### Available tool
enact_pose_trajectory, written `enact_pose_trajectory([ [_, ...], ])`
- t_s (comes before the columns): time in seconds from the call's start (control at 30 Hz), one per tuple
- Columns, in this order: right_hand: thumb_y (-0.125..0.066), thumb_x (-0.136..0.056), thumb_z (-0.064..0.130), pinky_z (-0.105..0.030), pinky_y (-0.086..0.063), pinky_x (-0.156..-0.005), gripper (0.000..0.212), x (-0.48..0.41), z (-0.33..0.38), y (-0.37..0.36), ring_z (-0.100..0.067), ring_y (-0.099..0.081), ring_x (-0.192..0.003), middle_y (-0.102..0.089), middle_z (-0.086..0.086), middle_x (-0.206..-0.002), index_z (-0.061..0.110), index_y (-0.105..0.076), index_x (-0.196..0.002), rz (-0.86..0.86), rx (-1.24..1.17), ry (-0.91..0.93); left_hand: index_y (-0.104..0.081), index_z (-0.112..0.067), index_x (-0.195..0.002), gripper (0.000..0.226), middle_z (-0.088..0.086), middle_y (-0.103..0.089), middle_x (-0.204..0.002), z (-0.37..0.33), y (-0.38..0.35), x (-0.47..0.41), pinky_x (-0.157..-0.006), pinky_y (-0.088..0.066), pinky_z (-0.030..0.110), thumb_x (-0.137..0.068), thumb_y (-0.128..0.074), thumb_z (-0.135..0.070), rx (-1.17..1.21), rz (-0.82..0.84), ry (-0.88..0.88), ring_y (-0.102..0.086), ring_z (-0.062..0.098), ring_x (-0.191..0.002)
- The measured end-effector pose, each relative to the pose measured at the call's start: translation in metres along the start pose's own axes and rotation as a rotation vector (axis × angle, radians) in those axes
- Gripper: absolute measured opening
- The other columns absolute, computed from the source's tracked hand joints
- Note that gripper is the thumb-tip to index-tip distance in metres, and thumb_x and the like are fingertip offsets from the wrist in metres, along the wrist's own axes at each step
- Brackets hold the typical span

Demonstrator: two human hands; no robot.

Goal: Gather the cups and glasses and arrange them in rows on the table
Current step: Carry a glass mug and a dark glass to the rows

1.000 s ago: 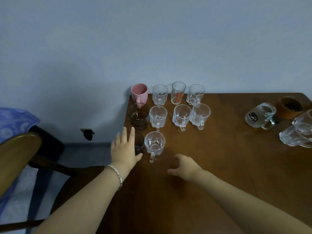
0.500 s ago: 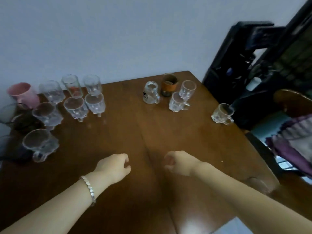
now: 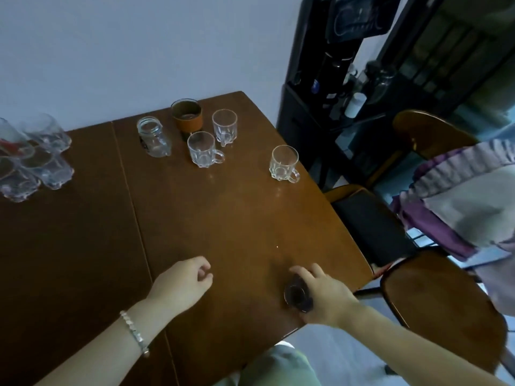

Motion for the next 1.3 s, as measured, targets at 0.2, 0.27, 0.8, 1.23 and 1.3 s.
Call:
enact_pose_trajectory([
  [0.2,-0.076,-0.065,0.045,-0.027,-0.055,-0.078,0.081,-0.016,-0.029,0.024,-0.018,-0.059,-0.097,-0.047,0.002,-0.117,0.036,-0.030,-0.131,-0.062,-0.418,-0.102,-0.053,-0.024,-0.126,0.033,-0.006,-0.063,-0.122,-0.007,-0.001,-0.003,-0.087,-0.053,0.024,-0.094,-0.050,-0.032,-0.042,-0.009,0.037,-0.062,0.009,-0.104],
  [0.27,-0.077,-0.065,0.041,-0.027,-0.055,-0.078,0.079,-0.024,-0.045,0.045,-0.016,-0.056,-0.096,-0.047,0.002,-0.118,0.036,-0.032,-0.130,-0.100,-0.498,-0.129,-0.053,-0.024,-0.126,0.033,-0.006,-0.063,-0.121,-0.016,0.004,-0.011,-0.086,-0.053,0.024,-0.094,-0.050,-0.032,-0.045,-0.014,0.031,-0.062,0.009,-0.103],
  [0.8,-0.079,-0.063,0.044,-0.029,-0.057,-0.075,0.091,-0.095,-0.141,0.213,-0.020,-0.058,-0.098,-0.041,0.005,-0.107,0.033,-0.028,-0.137,-0.439,-0.403,-0.218,0.006,-0.024,-0.150,0.118,0.008,-0.004,-0.160,-0.211,0.058,-0.238,-0.108,-0.036,0.048,-0.070,-0.076,-0.050,0.201,-0.175,0.022,-0.026,0.035,-0.142],
  [1.23,-0.075,-0.067,0.041,-0.028,-0.058,-0.070,0.090,-0.106,-0.134,0.196,-0.021,-0.060,-0.092,-0.046,-0.001,-0.118,0.034,-0.022,-0.139,-0.329,-0.317,-0.216,-0.037,-0.013,-0.129,0.081,0.004,-0.044,-0.127,-0.177,0.047,-0.232,-0.076,-0.054,0.037,-0.065,-0.079,-0.041,0.197,-0.310,0.024,-0.060,0.028,-0.105],
  [1.3,-0.074,-0.068,0.043,-0.028,-0.058,-0.071,0.091,-0.103,-0.117,0.196,-0.022,-0.060,-0.095,-0.045,-0.001,-0.121,0.035,-0.020,-0.141,-0.318,-0.272,-0.186,-0.041,-0.018,-0.120,0.075,-0.002,-0.048,-0.119,-0.159,0.052,-0.206,-0.070,-0.051,0.032,-0.061,-0.081,-0.044,0.239,-0.317,0.016,-0.062,0.022,-0.095],
])
Point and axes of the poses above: each hand's wrist, its own x-axis away from the middle knuckle, its own y-axis out of the back of the hand, z = x × y, the point moved 10 cm from there along -x, towards the middle knuckle
